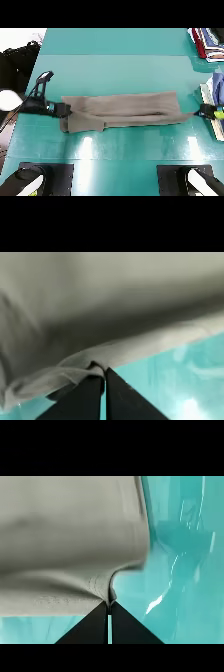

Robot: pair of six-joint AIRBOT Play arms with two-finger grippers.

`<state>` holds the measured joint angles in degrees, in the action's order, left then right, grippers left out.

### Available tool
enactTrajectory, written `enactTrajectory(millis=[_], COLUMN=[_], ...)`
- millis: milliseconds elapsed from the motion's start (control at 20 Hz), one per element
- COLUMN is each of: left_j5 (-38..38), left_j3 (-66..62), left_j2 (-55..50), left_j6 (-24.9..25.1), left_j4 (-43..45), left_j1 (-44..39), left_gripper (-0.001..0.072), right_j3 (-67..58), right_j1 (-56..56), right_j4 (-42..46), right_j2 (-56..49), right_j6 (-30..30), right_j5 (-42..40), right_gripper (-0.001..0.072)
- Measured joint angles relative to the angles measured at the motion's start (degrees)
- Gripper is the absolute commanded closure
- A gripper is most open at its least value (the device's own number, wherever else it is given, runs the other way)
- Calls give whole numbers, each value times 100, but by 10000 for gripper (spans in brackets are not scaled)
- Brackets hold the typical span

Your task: Fold the shirts.

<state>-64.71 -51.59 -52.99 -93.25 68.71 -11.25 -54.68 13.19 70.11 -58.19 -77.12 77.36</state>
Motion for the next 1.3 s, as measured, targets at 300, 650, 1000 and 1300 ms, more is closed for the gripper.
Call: enactTrajectory(millis=[300, 650, 1000, 1300], left_j5=[1220, 1729, 555, 192], left_j3=[-638, -946, -1478, -1558], left_j2=[-1414, -1773, -1812, -1812], left_j6=[50, 15, 52, 68], left_j4=[175, 221, 251, 28], left_j1=[0, 2, 2, -9], left_gripper=[678, 165, 671, 679], right_j3=[-1633, -2944, -2610, -1882], right_j1=[-621, -592, 258, 745], right_j4=[-7, -273, -933, -1626], right_j2=[-1950, -3220, -3512, -3941], right_j6=[-162, -107, 511, 1080], right_j5=[-201, 61, 616, 737], right_gripper=[694, 323, 178, 208])
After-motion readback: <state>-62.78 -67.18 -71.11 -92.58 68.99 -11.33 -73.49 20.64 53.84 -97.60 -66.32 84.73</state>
